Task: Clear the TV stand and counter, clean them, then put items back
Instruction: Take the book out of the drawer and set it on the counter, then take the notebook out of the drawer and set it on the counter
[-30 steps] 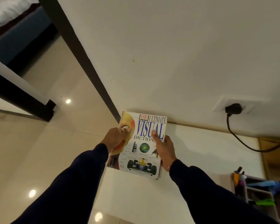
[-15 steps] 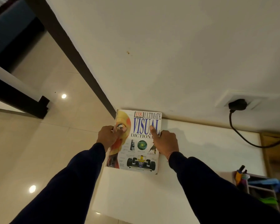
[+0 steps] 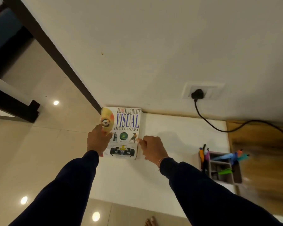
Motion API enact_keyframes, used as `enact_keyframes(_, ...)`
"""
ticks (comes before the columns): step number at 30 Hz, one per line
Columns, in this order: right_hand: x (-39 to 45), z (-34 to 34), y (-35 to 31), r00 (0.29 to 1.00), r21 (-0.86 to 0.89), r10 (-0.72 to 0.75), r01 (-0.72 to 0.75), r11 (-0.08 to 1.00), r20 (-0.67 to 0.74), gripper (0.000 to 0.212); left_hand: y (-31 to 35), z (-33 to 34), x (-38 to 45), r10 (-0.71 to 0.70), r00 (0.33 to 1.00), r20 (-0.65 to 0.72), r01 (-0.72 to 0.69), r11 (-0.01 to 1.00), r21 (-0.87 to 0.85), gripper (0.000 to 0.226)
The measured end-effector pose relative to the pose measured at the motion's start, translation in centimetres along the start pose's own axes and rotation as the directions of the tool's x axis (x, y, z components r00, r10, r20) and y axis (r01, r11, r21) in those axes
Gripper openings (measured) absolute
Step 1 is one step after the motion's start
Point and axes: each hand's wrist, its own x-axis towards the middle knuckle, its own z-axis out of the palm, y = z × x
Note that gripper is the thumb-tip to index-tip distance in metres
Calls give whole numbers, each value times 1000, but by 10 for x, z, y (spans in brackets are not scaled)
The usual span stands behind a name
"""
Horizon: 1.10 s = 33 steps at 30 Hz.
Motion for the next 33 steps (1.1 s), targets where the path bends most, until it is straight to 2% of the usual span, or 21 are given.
enact_keyframes(3,-47,-12,22,991,25,-61,59,998,123,18,18,15,-51,50,998,31,-47,994,-98,52)
enact_keyframes(5,-83,-27,40,978,5,-102,103,995,182,22,35,29,-93,84,995,61,-73,984,-162,54)
enact_keyframes(8,-145,-59,79,954,-88,-104,133,987,282,24,63,62,-169,108,992,60,-95,976,-197,39)
enact_keyframes(10,-189,-85,117,948,-101,-70,106,989,309,17,81,89,-224,106,990,98,-86,977,-195,26)
enact_keyframes(12,-233,-110,161,951,-122,-22,63,991,308,13,96,119,-277,120,980,158,-89,978,-190,25)
enact_keyframes(17,-339,-174,298,948,-309,84,15,951,307,51,150,206,-405,224,925,306,-180,970,-163,29)
enact_keyframes(20,-385,-199,374,928,-292,268,-189,938,260,44,175,253,-460,286,858,426,-258,958,-123,28)
enact_keyframes(23,-410,-206,440,868,-244,443,-390,888,225,32,186,299,-497,348,745,569,-334,933,-133,30)
enact_keyframes(25,-417,-201,473,844,-223,500,-458,861,196,31,190,326,-512,349,661,665,-341,928,-148,38)
enact_keyframes(27,-420,-188,503,818,-215,547,-510,833,179,39,188,353,-524,294,619,729,-293,947,-133,50)
enact_keyframes(29,-415,-180,507,807,-213,570,-536,817,157,45,187,358,-523,255,643,722,-235,963,-132,55)
enact_keyframes(30,-406,-157,547,782,-155,603,-584,797,157,47,176,404,-523,226,640,735,-213,970,-113,57)
enact_keyframes(33,-386,-138,566,773,-25,620,-622,782,136,51,173,422,-510,190,662,725,-158,981,-112,60)
